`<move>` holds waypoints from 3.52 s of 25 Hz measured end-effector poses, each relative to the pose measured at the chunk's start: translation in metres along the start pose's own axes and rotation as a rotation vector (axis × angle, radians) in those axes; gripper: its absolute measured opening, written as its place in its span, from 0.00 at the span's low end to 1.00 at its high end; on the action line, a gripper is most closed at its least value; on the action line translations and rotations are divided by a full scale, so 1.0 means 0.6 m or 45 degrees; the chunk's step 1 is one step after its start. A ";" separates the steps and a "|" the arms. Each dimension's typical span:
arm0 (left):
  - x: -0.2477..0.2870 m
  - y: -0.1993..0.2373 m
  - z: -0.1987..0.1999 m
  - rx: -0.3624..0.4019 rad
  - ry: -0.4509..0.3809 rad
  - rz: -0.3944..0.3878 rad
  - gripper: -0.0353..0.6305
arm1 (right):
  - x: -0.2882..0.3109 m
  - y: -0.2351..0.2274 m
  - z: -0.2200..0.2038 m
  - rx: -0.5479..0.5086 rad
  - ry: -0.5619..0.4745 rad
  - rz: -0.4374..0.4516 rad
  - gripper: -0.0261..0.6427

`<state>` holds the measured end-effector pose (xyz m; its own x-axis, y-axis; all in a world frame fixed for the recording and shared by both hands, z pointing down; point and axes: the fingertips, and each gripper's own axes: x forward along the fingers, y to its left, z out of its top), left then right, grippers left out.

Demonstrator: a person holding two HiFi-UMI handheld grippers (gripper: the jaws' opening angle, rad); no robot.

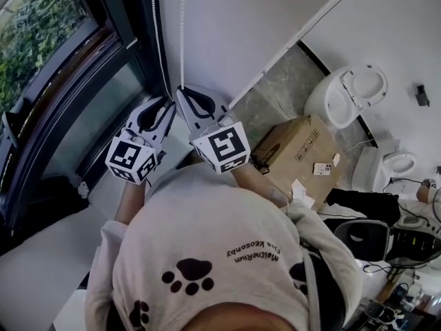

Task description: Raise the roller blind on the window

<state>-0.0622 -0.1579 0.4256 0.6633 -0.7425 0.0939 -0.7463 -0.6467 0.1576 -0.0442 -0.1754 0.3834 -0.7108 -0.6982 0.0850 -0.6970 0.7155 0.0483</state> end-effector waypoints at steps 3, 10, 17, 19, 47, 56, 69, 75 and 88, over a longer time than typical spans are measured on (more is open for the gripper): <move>-0.009 -0.004 0.051 0.004 -0.047 -0.007 0.18 | -0.003 -0.005 0.000 0.009 -0.006 -0.007 0.06; -0.011 -0.029 0.182 0.088 -0.139 -0.084 0.18 | -0.008 0.004 0.000 0.013 -0.019 0.000 0.06; -0.002 -0.061 0.260 0.141 -0.182 -0.190 0.18 | -0.007 0.014 0.000 0.000 -0.015 0.026 0.06; 0.001 -0.068 0.283 0.161 -0.193 -0.213 0.18 | -0.006 0.015 0.001 0.000 -0.011 0.031 0.06; 0.042 -0.044 0.222 0.152 -0.051 -0.191 0.06 | 0.023 0.014 -0.109 0.021 0.140 0.088 0.06; 0.045 -0.029 0.158 0.080 -0.035 -0.151 0.06 | 0.025 0.019 -0.174 0.049 0.274 0.120 0.06; 0.058 -0.024 0.044 -0.030 0.092 -0.141 0.06 | 0.013 0.032 -0.286 0.038 0.517 0.176 0.06; 0.058 -0.019 0.044 -0.026 0.087 -0.142 0.06 | 0.014 0.027 -0.238 -0.033 0.433 0.165 0.17; 0.053 -0.015 0.044 -0.024 0.054 -0.139 0.06 | -0.054 -0.008 0.000 0.010 0.131 0.051 0.19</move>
<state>-0.0357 -0.1803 0.4011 0.7425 -0.6596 0.1167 -0.6686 -0.7196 0.1874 -0.0175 -0.1563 0.3805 -0.7251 -0.6624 0.1882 -0.6691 0.7423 0.0347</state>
